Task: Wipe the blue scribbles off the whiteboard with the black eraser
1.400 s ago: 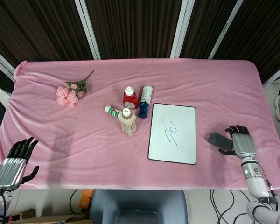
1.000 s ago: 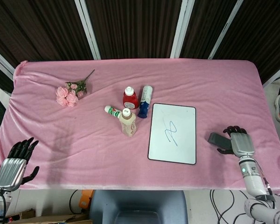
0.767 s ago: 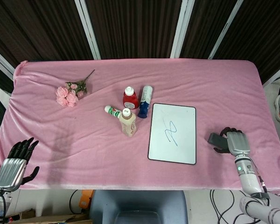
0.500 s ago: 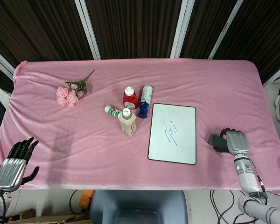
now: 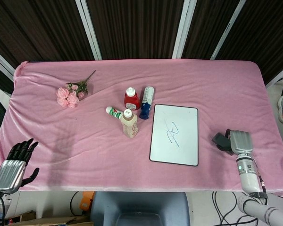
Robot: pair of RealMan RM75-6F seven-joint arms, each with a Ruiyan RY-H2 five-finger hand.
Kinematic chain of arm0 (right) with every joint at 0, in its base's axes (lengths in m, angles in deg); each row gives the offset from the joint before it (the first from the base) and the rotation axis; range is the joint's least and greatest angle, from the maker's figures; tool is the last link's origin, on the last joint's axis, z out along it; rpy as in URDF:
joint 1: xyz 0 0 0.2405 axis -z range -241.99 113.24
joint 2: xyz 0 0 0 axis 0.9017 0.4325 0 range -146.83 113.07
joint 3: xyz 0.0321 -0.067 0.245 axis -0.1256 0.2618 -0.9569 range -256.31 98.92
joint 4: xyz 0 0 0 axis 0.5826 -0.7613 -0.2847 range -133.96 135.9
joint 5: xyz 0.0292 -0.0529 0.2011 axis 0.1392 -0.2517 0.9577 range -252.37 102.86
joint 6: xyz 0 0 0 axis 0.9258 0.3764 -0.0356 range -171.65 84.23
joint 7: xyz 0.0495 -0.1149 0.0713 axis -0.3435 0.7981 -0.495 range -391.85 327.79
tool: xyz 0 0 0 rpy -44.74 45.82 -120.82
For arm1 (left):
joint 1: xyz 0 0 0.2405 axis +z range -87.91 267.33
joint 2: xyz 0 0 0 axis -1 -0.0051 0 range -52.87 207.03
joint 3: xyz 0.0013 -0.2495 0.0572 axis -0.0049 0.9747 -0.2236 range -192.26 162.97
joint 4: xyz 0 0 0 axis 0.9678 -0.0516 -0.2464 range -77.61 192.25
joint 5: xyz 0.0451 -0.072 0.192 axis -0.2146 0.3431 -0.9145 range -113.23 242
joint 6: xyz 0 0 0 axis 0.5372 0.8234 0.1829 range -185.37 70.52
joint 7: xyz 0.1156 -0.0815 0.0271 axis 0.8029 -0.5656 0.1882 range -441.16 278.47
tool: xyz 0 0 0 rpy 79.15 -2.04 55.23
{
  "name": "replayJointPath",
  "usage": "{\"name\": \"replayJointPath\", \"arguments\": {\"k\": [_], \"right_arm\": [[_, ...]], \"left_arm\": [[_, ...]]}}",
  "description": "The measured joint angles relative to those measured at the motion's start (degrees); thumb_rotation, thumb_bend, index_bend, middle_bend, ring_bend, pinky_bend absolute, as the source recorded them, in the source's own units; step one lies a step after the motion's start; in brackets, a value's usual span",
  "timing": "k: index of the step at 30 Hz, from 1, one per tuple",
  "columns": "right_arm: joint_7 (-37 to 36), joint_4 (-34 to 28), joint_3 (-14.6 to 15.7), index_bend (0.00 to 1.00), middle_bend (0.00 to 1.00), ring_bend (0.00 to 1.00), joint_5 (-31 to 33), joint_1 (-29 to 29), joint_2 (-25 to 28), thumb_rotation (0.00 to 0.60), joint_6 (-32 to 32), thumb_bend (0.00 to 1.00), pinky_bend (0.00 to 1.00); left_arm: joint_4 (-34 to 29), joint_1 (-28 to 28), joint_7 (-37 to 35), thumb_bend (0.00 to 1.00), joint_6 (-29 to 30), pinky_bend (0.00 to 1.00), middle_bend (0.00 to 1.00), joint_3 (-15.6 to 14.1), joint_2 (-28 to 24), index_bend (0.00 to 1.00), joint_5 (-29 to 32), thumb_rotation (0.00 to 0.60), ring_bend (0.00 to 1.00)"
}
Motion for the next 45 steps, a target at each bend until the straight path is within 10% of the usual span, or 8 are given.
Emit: {"name": "replayJointPath", "arguments": {"k": [21, 45], "right_arm": [[2.32, -7.06, -5.58, 0.99, 0.79, 0.77, -5.62, -10.65, -0.59, 0.600, 0.44, 0.43, 0.89], [1.66, 8.27, -3.93, 0.99, 0.79, 0.77, -5.42, -17.91, -12.76, 0.600, -5.04, 0.43, 0.89]], "left_arm": [[0.14, -0.43, 0.59, 0.36, -0.82, 0.08, 0.00, 0.41, 0.18, 0.00, 0.96, 0.600, 0.00], [-0.38, -0.72, 1.95, 0.36, -1.96, 0.09, 0.00, 0.83, 0.17, 0.00, 2.96, 0.600, 0.00]]}}
